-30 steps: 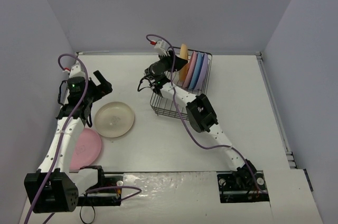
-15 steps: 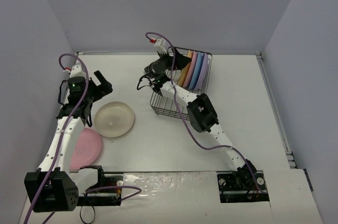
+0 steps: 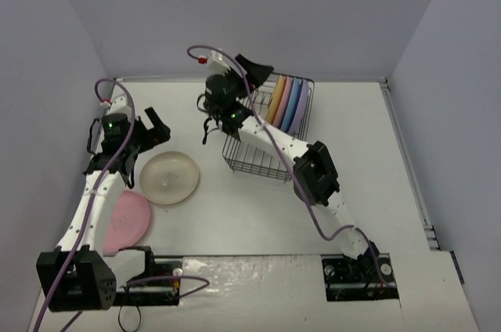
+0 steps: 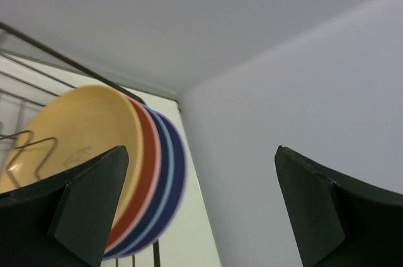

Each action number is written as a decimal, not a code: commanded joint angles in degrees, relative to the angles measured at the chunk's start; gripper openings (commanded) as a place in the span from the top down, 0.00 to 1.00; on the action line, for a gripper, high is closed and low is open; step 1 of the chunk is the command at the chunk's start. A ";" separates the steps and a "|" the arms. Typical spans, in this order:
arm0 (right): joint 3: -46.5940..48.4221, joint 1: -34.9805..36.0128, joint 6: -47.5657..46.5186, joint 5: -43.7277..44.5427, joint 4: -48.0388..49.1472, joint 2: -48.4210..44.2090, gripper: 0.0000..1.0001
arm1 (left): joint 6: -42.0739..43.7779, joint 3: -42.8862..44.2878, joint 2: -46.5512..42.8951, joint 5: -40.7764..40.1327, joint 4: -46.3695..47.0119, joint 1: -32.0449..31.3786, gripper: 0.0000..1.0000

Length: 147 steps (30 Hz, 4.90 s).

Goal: Load the plates into the dish rack

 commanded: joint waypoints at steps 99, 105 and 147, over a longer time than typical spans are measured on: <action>-59.01 -8.08 83.30 -85.45 -27.13 -63.47 0.00 | -14.97 -7.08 -24.28 -12.68 8.29 -13.63 1.00; -58.12 -7.82 87.99 -90.91 -20.56 -59.30 0.00 | -14.39 -6.97 -20.42 -10.95 9.47 -16.08 1.00; -27.27 -3.25 90.08 -19.91 -44.84 -43.80 1.00 | -11.47 -1.91 -12.91 -24.97 2.42 -22.59 0.03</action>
